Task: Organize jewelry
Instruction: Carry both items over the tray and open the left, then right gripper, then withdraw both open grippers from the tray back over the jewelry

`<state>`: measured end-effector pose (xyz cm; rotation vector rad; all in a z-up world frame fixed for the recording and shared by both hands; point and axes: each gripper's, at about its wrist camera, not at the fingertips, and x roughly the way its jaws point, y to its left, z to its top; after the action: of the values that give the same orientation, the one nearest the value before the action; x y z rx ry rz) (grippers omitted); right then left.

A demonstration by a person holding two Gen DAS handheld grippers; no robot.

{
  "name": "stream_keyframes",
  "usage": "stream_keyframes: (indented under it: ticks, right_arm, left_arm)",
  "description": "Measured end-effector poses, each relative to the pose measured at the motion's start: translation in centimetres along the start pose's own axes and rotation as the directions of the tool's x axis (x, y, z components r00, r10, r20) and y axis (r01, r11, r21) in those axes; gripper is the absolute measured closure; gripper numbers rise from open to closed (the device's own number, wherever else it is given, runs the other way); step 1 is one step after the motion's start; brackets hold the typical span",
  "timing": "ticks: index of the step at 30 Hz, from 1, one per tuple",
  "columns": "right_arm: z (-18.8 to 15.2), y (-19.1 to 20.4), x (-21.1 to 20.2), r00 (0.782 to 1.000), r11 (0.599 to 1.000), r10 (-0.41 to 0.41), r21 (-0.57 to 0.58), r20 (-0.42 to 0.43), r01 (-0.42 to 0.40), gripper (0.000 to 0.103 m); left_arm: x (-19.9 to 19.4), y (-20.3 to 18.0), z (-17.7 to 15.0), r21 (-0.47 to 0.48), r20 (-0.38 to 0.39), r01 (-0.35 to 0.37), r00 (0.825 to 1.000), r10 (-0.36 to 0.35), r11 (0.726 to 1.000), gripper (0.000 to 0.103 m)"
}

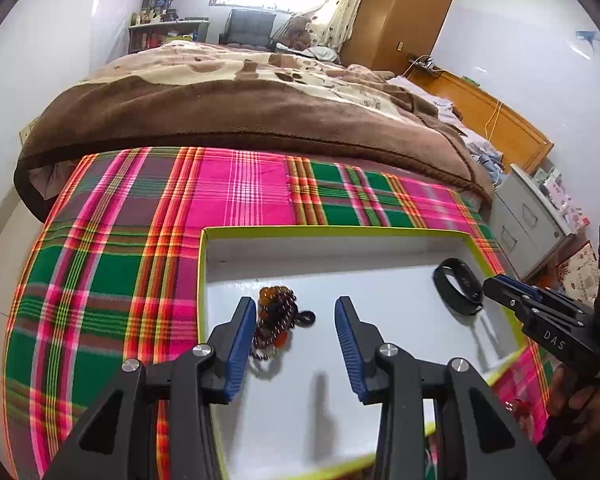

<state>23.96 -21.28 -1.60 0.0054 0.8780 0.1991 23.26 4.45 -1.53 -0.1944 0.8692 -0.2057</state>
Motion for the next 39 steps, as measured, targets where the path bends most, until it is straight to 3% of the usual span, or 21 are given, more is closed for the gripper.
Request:
stream_keyframes:
  ticks: [5,16,21,30,39]
  right_arm:
    - [-0.7,0.0,-2.6,0.998,0.999,0.034,0.013,0.044,-0.034,0.061]
    - [-5.1,-1.0,-8.1,0.993,0.997,0.052,0.047,0.104,-0.057,0.061]
    - [-7.7,-2.2,-9.8,0.993,0.996,0.046,0.074,0.104,-0.054,0.061]
    - [-11.4,-3.5,-11.0,0.997,0.997,0.024,0.071,0.068,-0.028,0.061]
    - [-14.4,-4.1,-10.1,1.0,0.998,0.007,0.065,-0.008,-0.007,0.061]
  left_arm:
    - [-2.9,-0.3,-1.2,0.004,0.049,0.003,0.999,-0.003,1.0,0.062]
    - [-9.4,-0.3,-6.4,0.014,0.097,0.019,0.995,-0.021,1.0,0.062]
    - [-10.7,0.0,-9.2,0.003,0.079,0.043,0.996,-0.043,0.999,0.062]
    - [-13.0,1.6,-13.2,-0.024,0.085,0.054,0.995,-0.052,0.998,0.062]
    - [-13.0,2.0,-15.5,-0.042,0.049,0.056,0.997,-0.054,0.998,0.062]
